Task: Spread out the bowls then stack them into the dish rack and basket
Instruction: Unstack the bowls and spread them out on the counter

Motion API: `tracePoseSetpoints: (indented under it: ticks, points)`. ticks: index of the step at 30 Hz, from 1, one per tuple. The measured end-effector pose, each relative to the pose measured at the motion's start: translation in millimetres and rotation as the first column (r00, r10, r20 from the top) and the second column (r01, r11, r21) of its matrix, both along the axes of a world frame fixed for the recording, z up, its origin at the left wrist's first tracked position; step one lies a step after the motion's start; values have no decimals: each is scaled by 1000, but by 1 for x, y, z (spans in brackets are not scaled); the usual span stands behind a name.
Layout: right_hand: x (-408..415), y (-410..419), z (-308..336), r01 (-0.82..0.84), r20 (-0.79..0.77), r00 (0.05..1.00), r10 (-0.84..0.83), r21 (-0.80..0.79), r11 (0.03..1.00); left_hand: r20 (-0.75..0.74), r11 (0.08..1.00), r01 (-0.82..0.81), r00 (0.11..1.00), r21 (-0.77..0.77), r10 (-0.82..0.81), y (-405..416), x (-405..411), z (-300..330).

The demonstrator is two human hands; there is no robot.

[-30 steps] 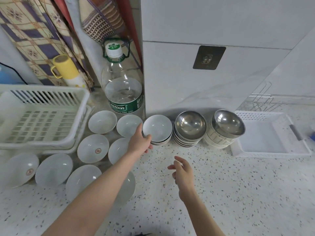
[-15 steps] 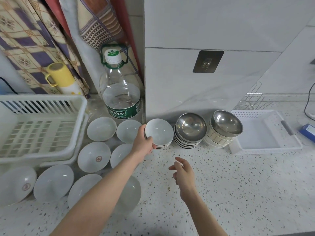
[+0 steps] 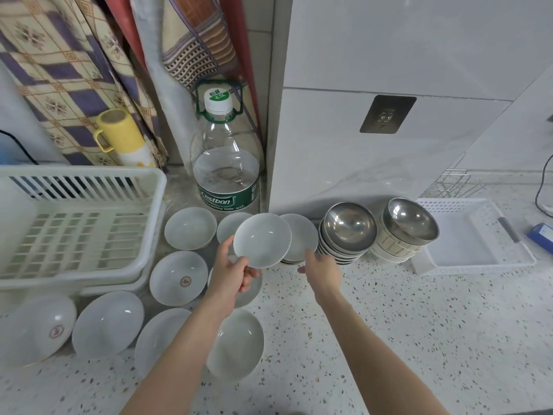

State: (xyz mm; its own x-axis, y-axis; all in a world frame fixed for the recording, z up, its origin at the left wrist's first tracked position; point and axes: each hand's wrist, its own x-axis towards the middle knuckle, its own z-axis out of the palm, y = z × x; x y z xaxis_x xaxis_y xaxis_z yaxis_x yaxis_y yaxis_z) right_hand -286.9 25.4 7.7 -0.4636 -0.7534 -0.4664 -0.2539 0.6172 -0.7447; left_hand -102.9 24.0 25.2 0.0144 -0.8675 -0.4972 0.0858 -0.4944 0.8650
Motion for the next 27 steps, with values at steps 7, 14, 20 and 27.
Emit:
tracePoseSetpoints:
  ticks: [7, 14, 20, 27]
  points:
    - [4, -22, -1, 42, -51, 998, -40, 36, 998, -66, 996, -82, 994, 23, 84, 21, 22, -5]
    - [8, -26, -3, -1, -175, 984, 8, 37, 999, -99, 991, -124, 987, 49, 128, 42, 35, -11]
    - [10, -22, 8, -29, -198, 980, 24, -23, 999, -118, 988, -148, 981, 41, 152, 56, 41, -10]
    - [0, 22, 37, 27, 45, 999, -17, -217, 976, -114, 987, -162, 981, -12, 159, 72, 48, -7]
